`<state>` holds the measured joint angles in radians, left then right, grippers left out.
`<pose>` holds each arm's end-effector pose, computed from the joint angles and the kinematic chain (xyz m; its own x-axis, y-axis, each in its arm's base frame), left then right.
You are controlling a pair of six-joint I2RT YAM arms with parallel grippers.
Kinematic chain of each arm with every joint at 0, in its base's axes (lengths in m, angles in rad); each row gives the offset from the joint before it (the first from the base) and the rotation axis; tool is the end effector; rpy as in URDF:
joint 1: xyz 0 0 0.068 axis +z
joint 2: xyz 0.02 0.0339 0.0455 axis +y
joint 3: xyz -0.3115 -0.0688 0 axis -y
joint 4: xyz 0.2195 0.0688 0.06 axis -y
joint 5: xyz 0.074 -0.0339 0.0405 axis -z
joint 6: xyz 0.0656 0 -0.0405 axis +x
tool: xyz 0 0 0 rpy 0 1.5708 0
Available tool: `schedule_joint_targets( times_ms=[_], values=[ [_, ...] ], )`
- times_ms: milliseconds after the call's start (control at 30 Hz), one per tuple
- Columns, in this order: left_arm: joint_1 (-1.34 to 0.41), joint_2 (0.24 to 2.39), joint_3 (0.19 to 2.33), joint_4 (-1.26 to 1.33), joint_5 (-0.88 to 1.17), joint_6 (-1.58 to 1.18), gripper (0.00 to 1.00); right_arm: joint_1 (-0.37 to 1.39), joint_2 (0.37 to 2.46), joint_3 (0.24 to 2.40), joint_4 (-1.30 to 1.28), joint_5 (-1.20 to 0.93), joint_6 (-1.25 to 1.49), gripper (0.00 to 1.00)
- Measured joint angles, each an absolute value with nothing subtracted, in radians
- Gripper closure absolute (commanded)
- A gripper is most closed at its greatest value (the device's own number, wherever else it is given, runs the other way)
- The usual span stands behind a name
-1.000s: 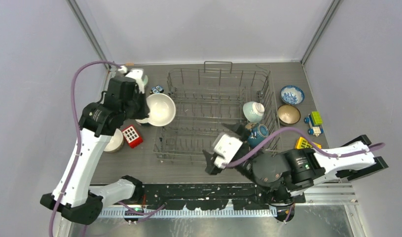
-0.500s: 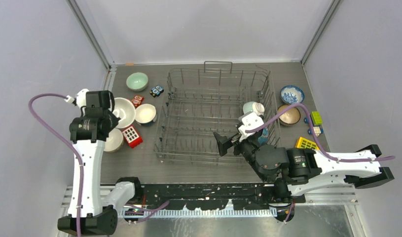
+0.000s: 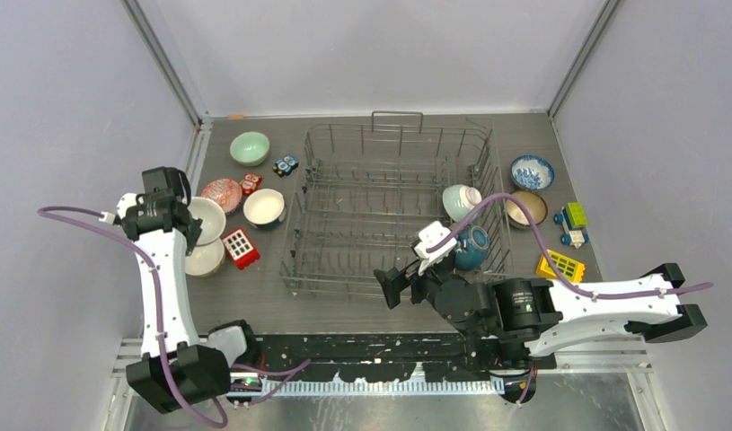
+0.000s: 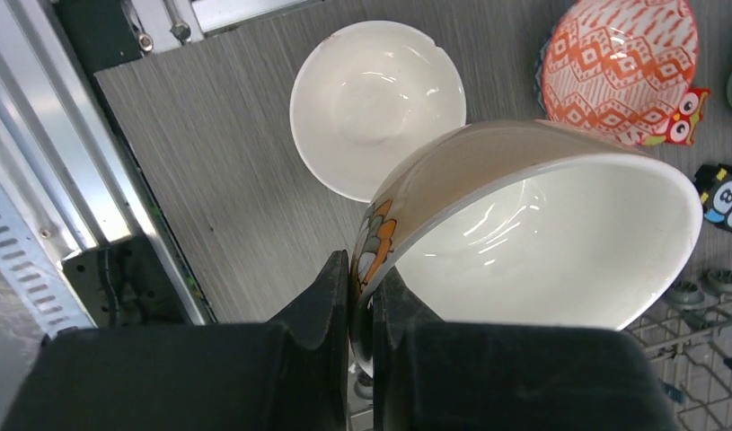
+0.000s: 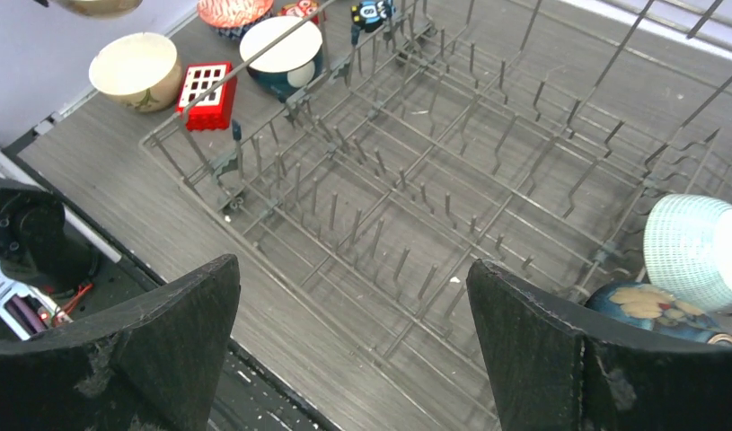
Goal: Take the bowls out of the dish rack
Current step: Place the bowl with the bowl.
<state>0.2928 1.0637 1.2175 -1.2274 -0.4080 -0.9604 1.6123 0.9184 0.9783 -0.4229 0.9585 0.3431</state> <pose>0.1270 0.0655 0.3608 -0.1168 -0.8208 -0.5591 -0.9453 0.2646 -0.1909 0.0474 0.1529 0.3944 -0.1900 -0.0850 -0.9781 -0.5756 0.8167 0.0408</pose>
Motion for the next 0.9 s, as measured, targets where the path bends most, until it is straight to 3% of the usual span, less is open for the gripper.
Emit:
schedule_joint_targets(
  times_ms=[533,900],
  values=[
    [0.488,1.132,0.940,-1.053,-0.270,-1.018,1.00,1.612,0.868,0.901,-0.418,0.923,0.376,0.00],
    [0.550,1.178,0.916,-0.934,-0.226,-1.014,1.00,1.612,0.826,0.886,-0.402,0.938,0.358,0.00]
  ],
)
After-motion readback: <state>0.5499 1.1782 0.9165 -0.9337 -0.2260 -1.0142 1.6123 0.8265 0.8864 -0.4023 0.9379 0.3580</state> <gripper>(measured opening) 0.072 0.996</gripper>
